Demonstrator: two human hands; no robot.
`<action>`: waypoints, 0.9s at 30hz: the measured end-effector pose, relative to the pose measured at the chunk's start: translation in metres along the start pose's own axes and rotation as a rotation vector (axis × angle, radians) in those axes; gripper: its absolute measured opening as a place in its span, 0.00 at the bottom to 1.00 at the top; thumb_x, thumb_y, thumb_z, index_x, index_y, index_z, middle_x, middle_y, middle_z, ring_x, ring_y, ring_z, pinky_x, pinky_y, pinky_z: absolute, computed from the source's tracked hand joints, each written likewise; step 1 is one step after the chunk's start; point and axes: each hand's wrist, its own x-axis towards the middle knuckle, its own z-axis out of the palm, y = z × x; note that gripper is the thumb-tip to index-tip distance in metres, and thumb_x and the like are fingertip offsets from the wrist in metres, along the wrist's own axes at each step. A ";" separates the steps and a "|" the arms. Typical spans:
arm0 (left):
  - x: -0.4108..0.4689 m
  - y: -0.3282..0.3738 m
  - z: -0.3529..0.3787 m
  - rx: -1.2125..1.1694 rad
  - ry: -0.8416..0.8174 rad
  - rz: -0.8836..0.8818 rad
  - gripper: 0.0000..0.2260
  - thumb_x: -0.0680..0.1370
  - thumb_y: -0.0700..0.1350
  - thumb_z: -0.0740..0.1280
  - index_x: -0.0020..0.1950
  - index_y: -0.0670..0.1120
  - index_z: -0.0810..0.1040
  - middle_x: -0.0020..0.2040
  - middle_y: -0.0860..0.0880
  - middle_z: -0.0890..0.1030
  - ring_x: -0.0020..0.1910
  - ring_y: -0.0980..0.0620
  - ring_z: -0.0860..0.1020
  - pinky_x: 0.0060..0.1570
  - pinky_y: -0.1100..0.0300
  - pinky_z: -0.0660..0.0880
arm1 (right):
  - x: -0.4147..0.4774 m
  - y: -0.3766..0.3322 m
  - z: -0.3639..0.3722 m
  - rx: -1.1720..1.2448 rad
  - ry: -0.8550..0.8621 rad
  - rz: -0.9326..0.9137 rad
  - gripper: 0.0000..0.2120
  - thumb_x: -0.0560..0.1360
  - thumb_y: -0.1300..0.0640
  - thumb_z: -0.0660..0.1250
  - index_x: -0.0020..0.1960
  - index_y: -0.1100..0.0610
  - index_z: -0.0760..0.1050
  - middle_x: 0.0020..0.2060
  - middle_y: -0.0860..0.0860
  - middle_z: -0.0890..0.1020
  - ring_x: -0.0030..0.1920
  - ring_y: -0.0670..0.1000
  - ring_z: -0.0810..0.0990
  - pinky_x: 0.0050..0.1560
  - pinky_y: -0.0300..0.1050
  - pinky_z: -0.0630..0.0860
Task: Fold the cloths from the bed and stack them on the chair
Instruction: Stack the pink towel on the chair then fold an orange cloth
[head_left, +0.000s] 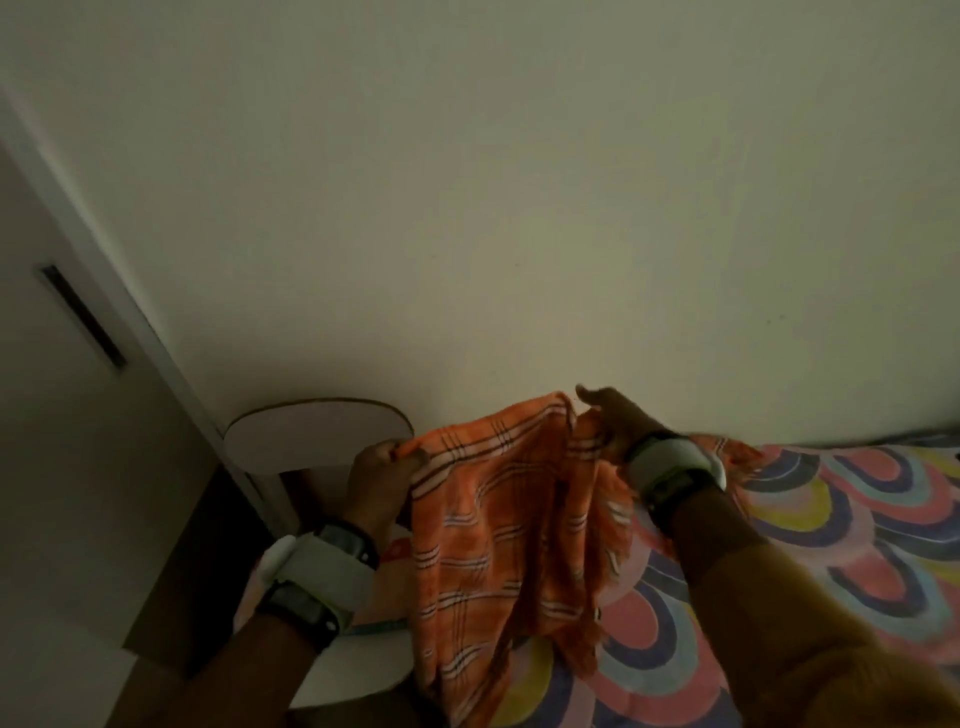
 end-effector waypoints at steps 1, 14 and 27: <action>-0.002 -0.005 0.009 -0.009 0.009 -0.043 0.04 0.74 0.42 0.68 0.41 0.43 0.81 0.43 0.38 0.83 0.44 0.37 0.82 0.47 0.41 0.79 | -0.007 0.012 0.003 0.083 -0.027 0.018 0.12 0.77 0.56 0.57 0.38 0.59 0.71 0.32 0.60 0.77 0.32 0.59 0.78 0.50 0.59 0.78; -0.020 -0.012 0.076 -0.167 -0.177 -0.200 0.07 0.74 0.45 0.69 0.44 0.42 0.82 0.44 0.39 0.84 0.46 0.40 0.83 0.51 0.45 0.79 | -0.059 0.078 0.075 0.269 0.233 -0.363 0.04 0.71 0.61 0.72 0.44 0.61 0.81 0.39 0.56 0.85 0.41 0.54 0.85 0.45 0.48 0.82; -0.018 -0.012 0.085 -0.188 0.009 -0.049 0.09 0.74 0.39 0.67 0.41 0.50 0.85 0.43 0.45 0.85 0.47 0.45 0.83 0.53 0.43 0.79 | -0.067 0.084 0.102 0.080 0.287 -0.614 0.13 0.75 0.63 0.65 0.33 0.53 0.79 0.26 0.46 0.79 0.27 0.40 0.74 0.30 0.36 0.70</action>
